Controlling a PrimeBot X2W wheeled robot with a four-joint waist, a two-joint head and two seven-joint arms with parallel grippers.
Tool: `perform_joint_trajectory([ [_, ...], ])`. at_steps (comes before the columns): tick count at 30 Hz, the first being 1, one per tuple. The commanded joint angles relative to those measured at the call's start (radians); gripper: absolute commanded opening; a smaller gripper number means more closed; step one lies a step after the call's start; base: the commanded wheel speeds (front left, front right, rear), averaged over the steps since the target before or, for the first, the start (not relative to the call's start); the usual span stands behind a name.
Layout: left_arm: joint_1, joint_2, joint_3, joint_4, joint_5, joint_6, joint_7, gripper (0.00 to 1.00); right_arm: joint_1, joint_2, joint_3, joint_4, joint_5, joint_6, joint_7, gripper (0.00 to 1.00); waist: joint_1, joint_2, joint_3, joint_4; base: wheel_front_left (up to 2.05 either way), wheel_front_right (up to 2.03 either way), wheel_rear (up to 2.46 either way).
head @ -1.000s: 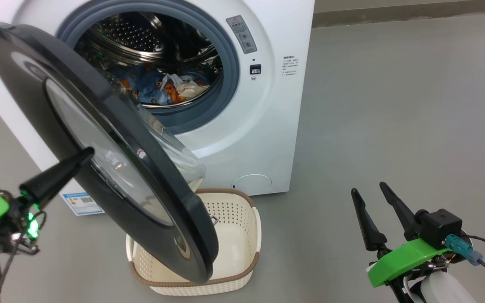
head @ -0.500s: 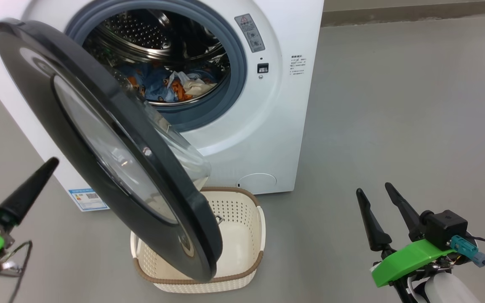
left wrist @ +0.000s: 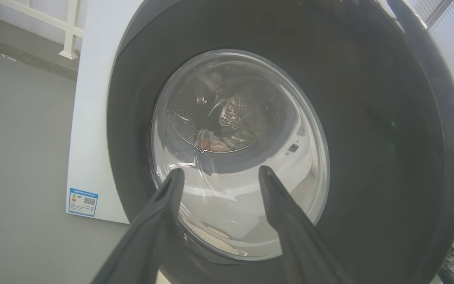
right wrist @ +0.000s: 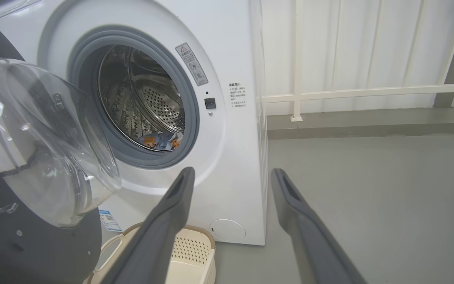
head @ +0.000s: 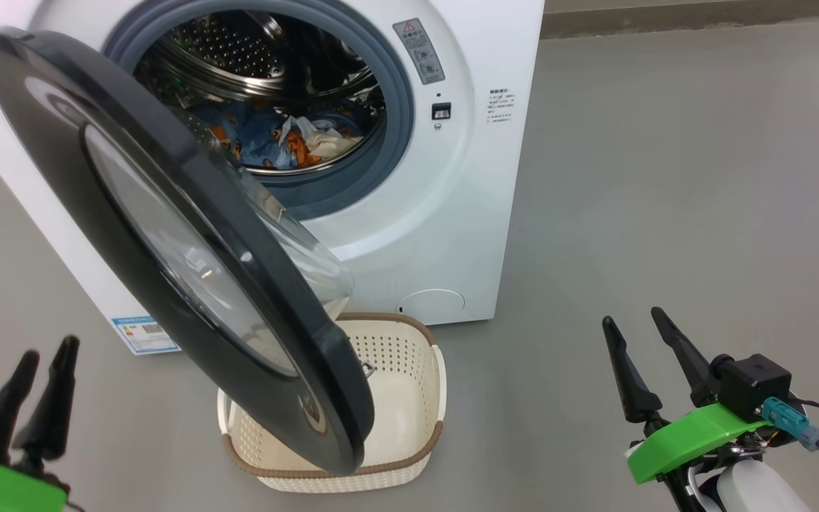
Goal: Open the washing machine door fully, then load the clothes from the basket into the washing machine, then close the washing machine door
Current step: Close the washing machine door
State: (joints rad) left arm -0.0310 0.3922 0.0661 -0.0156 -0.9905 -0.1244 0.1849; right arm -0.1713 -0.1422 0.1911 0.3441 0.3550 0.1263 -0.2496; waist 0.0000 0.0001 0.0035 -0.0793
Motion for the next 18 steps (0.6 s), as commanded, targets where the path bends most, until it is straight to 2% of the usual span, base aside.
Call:
perform_joint_trajectory([
  [1,-0.019,0.042,0.033,-0.013,0.018,-0.006,-0.032,1.0,-0.008,-0.004,0.016,-0.028,-0.009,0.004,-0.012,1.0,0.0,-0.0001,0.0,0.0,0.0,0.0,0.0],
  [10,0.029,0.044,-0.069,0.097,0.171,-0.006,-0.359,1.0,-0.011,-0.008,0.019,-0.025,-0.007,0.004,-0.012,1.0,0.0,-0.0001,-0.003,0.001,0.0,0.0,0.0],
  [16,0.027,0.05,-0.099,0.166,0.281,-0.004,-0.43,1.0,-0.014,-0.018,0.021,-0.023,-0.004,0.004,-0.012,1.0,0.0,-0.0001,-0.006,0.004,0.0,0.0,0.0],
  [18,0.024,0.03,-0.092,0.18,0.303,-0.002,-0.439,1.0,-0.013,-0.02,0.021,-0.023,-0.004,0.004,-0.012,1.0,0.0,-0.0001,-0.006,0.005,0.0,0.0,0.0],
])
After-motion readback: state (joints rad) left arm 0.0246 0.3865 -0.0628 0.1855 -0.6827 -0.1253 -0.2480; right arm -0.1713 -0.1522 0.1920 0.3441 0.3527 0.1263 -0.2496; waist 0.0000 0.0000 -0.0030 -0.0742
